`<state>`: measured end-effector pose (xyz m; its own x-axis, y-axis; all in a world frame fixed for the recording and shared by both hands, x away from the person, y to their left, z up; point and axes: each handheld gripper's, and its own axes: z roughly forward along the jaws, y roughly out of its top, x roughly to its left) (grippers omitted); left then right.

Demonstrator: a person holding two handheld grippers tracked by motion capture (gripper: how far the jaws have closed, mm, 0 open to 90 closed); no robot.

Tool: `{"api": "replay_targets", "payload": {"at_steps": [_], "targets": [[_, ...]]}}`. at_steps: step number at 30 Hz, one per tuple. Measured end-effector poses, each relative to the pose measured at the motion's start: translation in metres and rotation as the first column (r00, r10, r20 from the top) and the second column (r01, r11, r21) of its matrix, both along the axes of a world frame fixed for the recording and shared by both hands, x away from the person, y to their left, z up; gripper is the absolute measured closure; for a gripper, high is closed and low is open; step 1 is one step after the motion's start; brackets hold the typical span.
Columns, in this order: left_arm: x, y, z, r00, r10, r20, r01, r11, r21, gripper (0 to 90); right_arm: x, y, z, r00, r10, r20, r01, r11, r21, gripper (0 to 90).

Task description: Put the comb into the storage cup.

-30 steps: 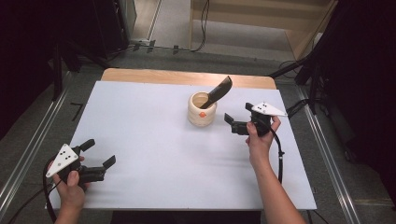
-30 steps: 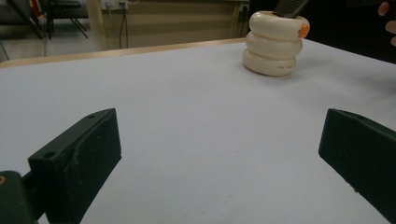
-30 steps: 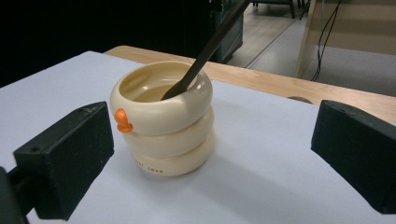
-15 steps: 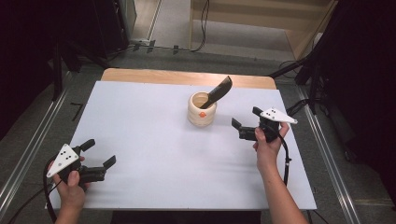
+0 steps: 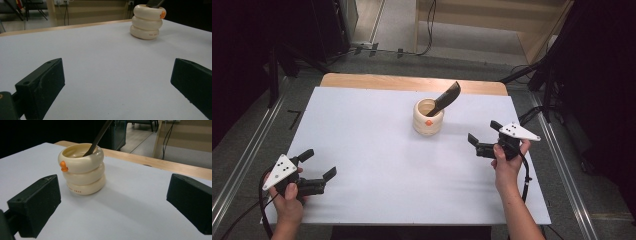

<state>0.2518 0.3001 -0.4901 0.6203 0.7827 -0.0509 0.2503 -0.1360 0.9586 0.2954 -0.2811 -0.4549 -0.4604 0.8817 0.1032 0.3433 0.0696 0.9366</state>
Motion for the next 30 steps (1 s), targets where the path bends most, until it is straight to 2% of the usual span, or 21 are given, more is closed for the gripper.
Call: {"api": "replay_targets", "payload": {"at_steps": [7, 21, 26, 30], "targets": [[0.0, 0.0, 0.0, 1.0, 0.0, 0.001, 0.0, 1.0, 0.001, 0.0, -0.009, -0.009, -0.003, 1.0, -0.009, 0.0, 0.009, 1.0, -0.009, 0.0], [0.0, 0.0, 0.0, 1.0, 0.0, -0.001, 0.0, 0.9999, 0.012, 0.0, -0.033, -0.029, -0.008, 0.9996, -0.027, 0.011, 0.027, 1.0, -0.004, 0.0], [-0.001, -0.001, 0.0, 1.0, -0.001, -0.001, 0.001, 0.9999, 0.013, 0.0, -0.04, -0.036, -0.009, 0.9994, -0.033, 0.009, 0.033, 0.999, 0.012, 0.0], [-0.001, -0.001, 0.0, 1.0, -0.003, 0.001, 0.003, 0.9999, 0.015, 0.0, -0.047, -0.04, -0.01, 0.9991, -0.041, 0.013, 0.04, 0.999, 0.003, 0.0]]}}
